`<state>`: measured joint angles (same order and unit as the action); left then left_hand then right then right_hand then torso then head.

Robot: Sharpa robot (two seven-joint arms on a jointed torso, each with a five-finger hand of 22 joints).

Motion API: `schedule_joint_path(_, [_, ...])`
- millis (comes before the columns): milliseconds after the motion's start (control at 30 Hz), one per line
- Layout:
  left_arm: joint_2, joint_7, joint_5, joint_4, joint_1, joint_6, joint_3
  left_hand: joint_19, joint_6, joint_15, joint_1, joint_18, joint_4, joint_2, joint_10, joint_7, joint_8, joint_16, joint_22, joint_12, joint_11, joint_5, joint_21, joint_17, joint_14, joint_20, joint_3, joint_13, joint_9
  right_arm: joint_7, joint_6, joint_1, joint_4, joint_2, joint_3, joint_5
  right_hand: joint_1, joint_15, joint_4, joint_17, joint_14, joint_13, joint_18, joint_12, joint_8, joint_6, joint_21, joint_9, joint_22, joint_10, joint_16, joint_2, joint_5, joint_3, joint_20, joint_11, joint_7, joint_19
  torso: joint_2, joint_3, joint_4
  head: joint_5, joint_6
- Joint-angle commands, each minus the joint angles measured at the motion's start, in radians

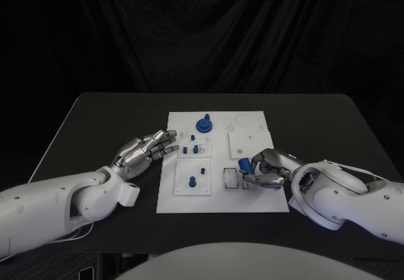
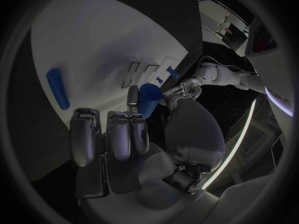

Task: Assemble the parts on the task board

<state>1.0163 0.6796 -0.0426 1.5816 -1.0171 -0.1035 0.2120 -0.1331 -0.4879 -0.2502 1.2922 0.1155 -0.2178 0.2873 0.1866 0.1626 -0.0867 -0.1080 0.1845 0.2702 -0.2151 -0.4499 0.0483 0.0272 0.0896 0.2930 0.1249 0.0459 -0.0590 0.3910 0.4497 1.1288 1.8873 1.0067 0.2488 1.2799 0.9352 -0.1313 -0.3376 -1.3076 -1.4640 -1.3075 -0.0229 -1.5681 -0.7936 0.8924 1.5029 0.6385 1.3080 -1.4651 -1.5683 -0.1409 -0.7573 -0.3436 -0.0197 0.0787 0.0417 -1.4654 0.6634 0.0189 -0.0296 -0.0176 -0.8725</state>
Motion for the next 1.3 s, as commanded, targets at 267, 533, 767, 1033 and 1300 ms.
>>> schedule_joint_path(267, [-0.005, 0.038, 0.005, -0.002, 0.002, -0.016, -0.001, -0.004, 0.003, 0.002, 0.011, -0.005, 0.001, -0.002, 0.006, 0.027, -0.006, -0.005, -0.001, 0.008, -0.007, -0.006, 0.003, 0.002, 0.007, 0.001, -0.008, 0.001, 0.001, 0.001, -0.025, -0.016, -0.004, -0.022, -0.001, -0.074, -0.022, -0.003, 0.047, -0.249, -0.104, -0.263, 0.002, -0.003, 0.019, 0.068, -0.011, 0.006, 0.235, -0.106, 0.004, 0.013, 0.054, -0.032, -0.002, 0.003, -0.061, -0.071, 0.0, 0.0008, -0.0003, 0.0, 0.0])
schedule_joint_path(533, [-0.004, 0.037, 0.005, -0.003, 0.007, -0.017, -0.001, -0.004, 0.003, 0.002, 0.013, -0.005, 0.003, -0.002, 0.007, 0.027, -0.006, -0.006, -0.001, 0.008, -0.007, -0.007, 0.003, 0.002, 0.009, 0.001, -0.009, 0.001, 0.001, -0.015, -0.01, -0.02, -0.022, -0.041, -0.001, -0.076, -0.028, -0.002, 0.047, -0.245, -0.103, -0.263, 0.0, -0.003, 0.027, 0.067, -0.016, 0.008, 0.233, -0.106, 0.007, 0.022, 0.086, -0.027, -0.001, 0.002, -0.059, -0.069, 0.0, 0.0006, -0.0006, -0.003, 0.0])
schedule_joint_path(767, [-0.003, 0.036, 0.005, -0.004, 0.011, -0.018, -0.001, -0.005, 0.003, 0.001, 0.014, -0.005, 0.004, -0.002, 0.007, 0.026, -0.007, -0.007, 0.0, 0.009, -0.008, -0.008, 0.004, 0.002, 0.009, 0.001, -0.01, 0.001, 0.001, -0.01, -0.02, -0.021, -0.03, -0.053, -0.001, -0.076, -0.052, 0.002, 0.046, -0.241, -0.102, -0.263, -0.001, -0.003, 0.044, 0.068, -0.02, 0.014, 0.231, -0.106, 0.009, 0.033, 0.221, -0.003, 0.003, -0.002, -0.055, -0.066, 0.0, 0.0009, -0.0005, -0.002, 0.0])
schedule_joint_path(1033, [-0.005, 0.034, 0.005, -0.007, 0.02, -0.02, -0.001, -0.005, 0.003, 0.001, 0.014, -0.005, 0.004, -0.002, 0.007, 0.026, -0.007, -0.007, -0.001, 0.009, -0.008, -0.009, 0.004, 0.002, 0.009, 0.001, -0.01, 0.001, 0.001, 0.01, -0.049, -0.022, -0.038, -0.06, -0.001, -0.076, -0.164, 0.008, 0.044, -0.232, -0.1, -0.263, -0.004, -0.003, 0.068, 0.061, -0.029, 0.021, 0.228, -0.106, 0.013, 0.043, 0.405, 0.104, 0.008, -0.009, -0.047, -0.061, 0.0, 0.0005, -0.0008, -0.003, 0.0])
schedule_joint_path(1300, [-0.002, 0.033, 0.005, -0.007, 0.027, -0.02, -0.001, -0.005, 0.003, 0.001, 0.014, -0.005, 0.004, -0.002, 0.007, 0.026, -0.007, -0.007, -0.001, 0.009, -0.008, -0.009, 0.004, 0.002, 0.009, 0.001, -0.01, 0.001, 0.001, 0.007, -0.047, -0.023, -0.041, -0.065, -0.001, -0.076, -0.22, 0.01, 0.044, -0.23, -0.1, -0.263, -0.005, -0.003, 0.082, 0.065, -0.033, 0.032, 0.226, -0.106, 0.014, 0.079, 0.527, 0.219, 0.011, -0.012, -0.044, -0.059, 0.0, 0.0005, 0.0004, -0.006, 0.0])
